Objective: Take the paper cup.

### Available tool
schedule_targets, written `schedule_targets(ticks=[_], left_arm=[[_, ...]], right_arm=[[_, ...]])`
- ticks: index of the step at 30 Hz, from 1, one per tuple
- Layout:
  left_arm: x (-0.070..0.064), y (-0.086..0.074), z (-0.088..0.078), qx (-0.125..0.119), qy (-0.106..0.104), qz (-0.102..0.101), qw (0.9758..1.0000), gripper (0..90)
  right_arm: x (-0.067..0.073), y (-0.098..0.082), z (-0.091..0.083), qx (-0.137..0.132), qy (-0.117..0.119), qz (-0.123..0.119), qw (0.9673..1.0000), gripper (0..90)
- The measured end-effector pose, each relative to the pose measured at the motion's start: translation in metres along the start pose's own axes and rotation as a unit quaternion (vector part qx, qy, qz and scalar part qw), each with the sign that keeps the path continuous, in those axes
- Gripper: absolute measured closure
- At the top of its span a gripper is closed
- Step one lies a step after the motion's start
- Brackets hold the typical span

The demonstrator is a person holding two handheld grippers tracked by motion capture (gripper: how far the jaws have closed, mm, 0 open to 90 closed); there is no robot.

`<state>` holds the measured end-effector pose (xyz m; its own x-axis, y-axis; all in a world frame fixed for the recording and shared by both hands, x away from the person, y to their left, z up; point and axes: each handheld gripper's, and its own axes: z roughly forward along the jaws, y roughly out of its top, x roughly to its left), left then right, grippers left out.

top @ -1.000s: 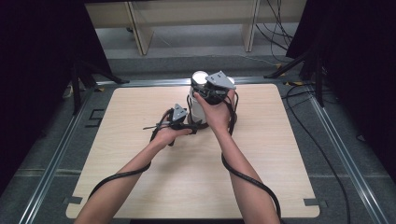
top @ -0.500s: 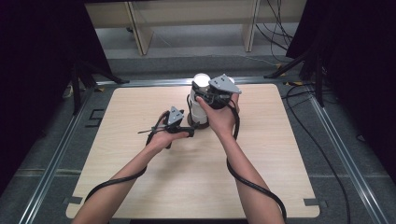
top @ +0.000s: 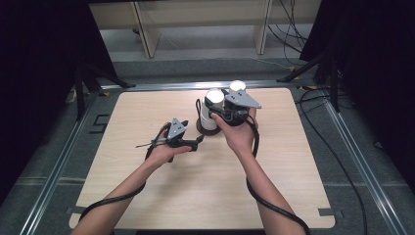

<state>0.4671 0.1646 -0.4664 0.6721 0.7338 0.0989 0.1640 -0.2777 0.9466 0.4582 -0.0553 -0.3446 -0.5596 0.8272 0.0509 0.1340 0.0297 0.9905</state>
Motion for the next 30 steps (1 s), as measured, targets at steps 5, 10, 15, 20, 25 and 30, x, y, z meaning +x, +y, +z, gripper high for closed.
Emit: schedule_targets(ticks=[5, 10, 15, 20, 25, 30], left_arm=[[-0.004, -0.004, -0.01, -0.008, -0.001, 0.004, 1.0, 14.1], [-0.009, -0.006, -0.018, -0.014, 0.004, 0.006, 0.9999, 11.5], [-0.014, -0.006, -0.025, -0.019, 0.002, 0.004, 0.9998, 7.6], [-0.021, -0.006, -0.033, -0.026, -0.007, 0.002, 0.9996, 5.9], [-0.028, -0.009, -0.04, -0.034, -0.018, 0.001, 0.9993, 5.6], [-0.035, -0.013, -0.049, -0.032, -0.029, 0.003, 0.999, 5.4]], right_arm=[[0.0, -0.008, -0.01, 0.012, 0.006, -0.006, 0.9999, 36.0], [-0.002, -0.016, -0.018, 0.018, 0.006, -0.002, 0.9998, 36.1], [-0.004, -0.026, -0.027, 0.017, 0.004, 0.0, 0.9998, 36.0], [-0.005, -0.033, -0.035, 0.028, 0.003, 0.002, 0.9996, 36.0], [-0.006, -0.039, -0.043, 0.028, 0.001, -0.008, 0.9996, 36.1], [-0.006, -0.044, -0.051, 0.039, 0.009, 0.0, 0.9992, 36.1]])
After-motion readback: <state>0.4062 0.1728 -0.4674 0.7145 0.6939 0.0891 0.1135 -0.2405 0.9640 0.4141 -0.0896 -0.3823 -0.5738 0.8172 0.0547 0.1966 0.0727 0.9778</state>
